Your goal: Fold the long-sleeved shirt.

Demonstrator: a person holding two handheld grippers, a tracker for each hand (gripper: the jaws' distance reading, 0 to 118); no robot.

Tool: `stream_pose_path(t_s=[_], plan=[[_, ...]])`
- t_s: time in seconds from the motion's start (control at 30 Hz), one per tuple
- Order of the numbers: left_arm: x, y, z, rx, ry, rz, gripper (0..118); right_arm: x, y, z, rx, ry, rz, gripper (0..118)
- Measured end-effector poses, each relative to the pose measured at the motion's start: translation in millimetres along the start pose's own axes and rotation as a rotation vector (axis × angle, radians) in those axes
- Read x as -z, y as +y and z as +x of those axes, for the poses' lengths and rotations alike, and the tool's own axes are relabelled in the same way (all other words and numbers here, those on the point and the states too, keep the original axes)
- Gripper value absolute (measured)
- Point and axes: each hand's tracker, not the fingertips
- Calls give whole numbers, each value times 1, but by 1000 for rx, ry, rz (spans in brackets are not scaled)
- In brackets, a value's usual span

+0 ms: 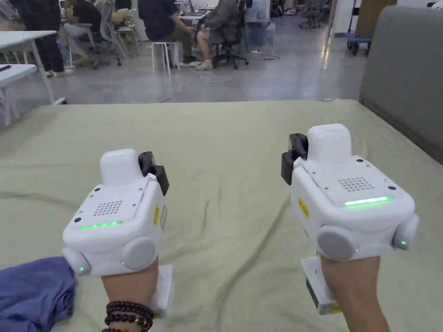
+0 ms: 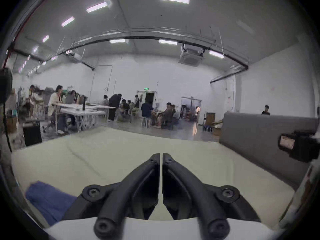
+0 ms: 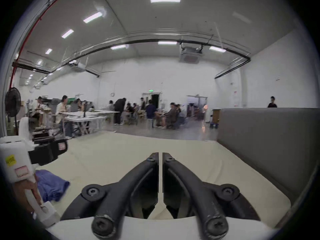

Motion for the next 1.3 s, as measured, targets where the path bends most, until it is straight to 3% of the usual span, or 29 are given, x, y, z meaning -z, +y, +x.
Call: stream_pose_path(t_s=[0.1, 0.17, 0.33, 0.47, 0.83, 0.9, 0.93, 0.97, 1.0, 1.03, 1.07, 1.1, 1.3], plan=[[-23, -21, 18, 173, 1, 16, 0, -14, -22, 15, 17, -17, -21, 1], [-34, -29, 21, 215, -23, 0, 0, -21, -33, 19, 25, -37, -35, 1], [-55, -44, 16, 233, -14, -11, 0, -37, -55, 19, 13, -177, -71, 1], [-65, -57, 5, 204, -17, -37, 0, -43, -72, 17, -58, -181, -57, 1], [-63, -71, 2, 206, -19, -75, 1, -40, -73, 25, -20, -176, -70, 1], [-63, -70, 3, 207, -15, -67, 10, -42, -72, 25, -23, -172, -64, 1], [-63, -70, 3, 208, -16, -64, 25, -41, -72, 26, -28, -164, -65, 2], [-62, -69, 4, 215, -17, -62, 51, -40, -72, 26, -33, -151, -69, 12], [-59, -68, 5, 222, -23, -71, 95, -39, -72, 26, -43, -150, -73, 40], [-56, -67, 6, 229, -30, -91, 118, -37, -74, 26, -49, -147, -77, 68], [-54, -68, 6, 239, -30, -102, 118, -34, -75, 26, -50, -148, -87, 94], [-59, -64, 9, 256, -93, -16, 118, -32, -77, 26, -50, -153, -91, 113], [-53, -64, 7, 246, -13, -71, 118, -35, -78, 28, -36, -162, -78, 117]])
